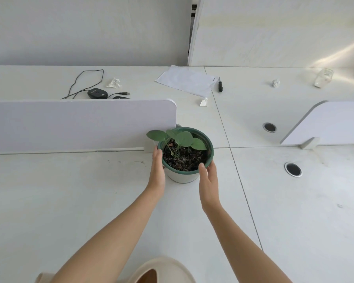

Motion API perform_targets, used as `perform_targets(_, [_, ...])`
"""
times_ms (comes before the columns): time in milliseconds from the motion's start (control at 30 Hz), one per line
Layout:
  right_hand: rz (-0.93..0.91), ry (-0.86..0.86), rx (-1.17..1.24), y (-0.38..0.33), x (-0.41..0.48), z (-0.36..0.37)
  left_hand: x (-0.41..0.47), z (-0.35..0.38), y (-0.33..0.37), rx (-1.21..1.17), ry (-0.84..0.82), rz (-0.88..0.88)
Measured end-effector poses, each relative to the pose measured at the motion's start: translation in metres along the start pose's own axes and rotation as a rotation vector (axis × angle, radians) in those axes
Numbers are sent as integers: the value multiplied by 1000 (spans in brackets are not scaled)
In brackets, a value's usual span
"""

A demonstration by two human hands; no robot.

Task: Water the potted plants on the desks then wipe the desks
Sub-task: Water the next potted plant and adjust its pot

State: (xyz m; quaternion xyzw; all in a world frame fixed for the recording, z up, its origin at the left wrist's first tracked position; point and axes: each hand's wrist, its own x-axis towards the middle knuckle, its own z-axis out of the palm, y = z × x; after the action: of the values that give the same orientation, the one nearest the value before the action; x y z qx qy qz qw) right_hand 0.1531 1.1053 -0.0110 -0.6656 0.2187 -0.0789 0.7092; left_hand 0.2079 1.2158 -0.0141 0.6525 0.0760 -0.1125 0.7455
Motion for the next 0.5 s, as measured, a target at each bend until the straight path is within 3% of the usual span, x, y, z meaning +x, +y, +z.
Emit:
perform_targets(333, [107,-18,-132,-17,25,-7,-36,3,5,110,15,-28])
perform_targets(500, [155,13,-150,-21,-17,-32,-75,-30,17,123,142,-74])
